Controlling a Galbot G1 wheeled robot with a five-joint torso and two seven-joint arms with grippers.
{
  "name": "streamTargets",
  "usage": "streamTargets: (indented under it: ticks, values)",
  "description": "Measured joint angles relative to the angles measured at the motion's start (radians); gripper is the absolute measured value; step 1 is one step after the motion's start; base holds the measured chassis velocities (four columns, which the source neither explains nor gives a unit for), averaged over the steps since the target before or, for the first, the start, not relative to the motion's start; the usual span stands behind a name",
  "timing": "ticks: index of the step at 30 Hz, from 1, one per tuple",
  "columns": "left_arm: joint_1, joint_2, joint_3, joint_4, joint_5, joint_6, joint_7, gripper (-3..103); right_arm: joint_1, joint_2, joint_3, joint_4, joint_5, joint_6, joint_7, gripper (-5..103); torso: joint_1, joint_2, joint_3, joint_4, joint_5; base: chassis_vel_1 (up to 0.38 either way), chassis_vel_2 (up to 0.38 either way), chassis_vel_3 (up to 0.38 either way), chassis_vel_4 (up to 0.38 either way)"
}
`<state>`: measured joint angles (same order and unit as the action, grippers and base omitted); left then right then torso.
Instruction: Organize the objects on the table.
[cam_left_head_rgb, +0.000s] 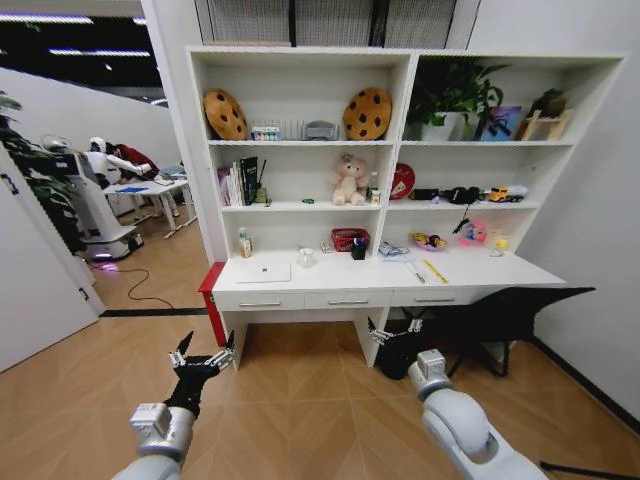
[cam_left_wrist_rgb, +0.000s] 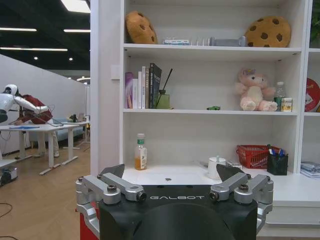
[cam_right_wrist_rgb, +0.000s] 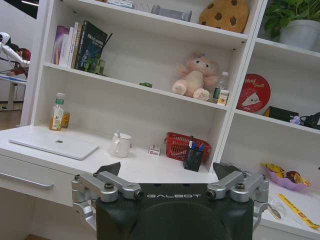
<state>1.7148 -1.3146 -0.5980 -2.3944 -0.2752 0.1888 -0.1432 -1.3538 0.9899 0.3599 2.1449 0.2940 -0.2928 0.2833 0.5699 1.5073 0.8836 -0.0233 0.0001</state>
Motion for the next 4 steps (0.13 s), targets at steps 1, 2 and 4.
streamTargets:
  ticks: [1, 2, 4]
  values:
    - [0.0, 0.0, 0.0, 0.0, 0.0, 0.0, 0.0, 100, 0.0, 0.002, 0.0, -0.001, 0.0, 0.0, 0.0, 100, 0.0, 0.0, 0.0, 0.0003, 0.0, 0.013, 0.027, 0.057, 0.01]
    - [0.0, 0.0, 0.0, 0.0, 0.0, 0.0, 0.0, 100, 0.0, 0.007, 0.001, -0.002, 0.001, -0.002, 0.003, 100, 0.0, 0.0, 0.0, 0.0003, 0.0001, 0.0, 0.0, 0.0, 0.0]
    - [0.0, 0.0, 0.0, 0.0, 0.0, 0.0, 0.0, 100, 0.0, 0.009, 0.001, -0.003, 0.001, -0.003, 0.006, 100, 0.0, 0.0, 0.0, 0.0003, 0.0, 0.0, 0.0, 0.0, 0.0]
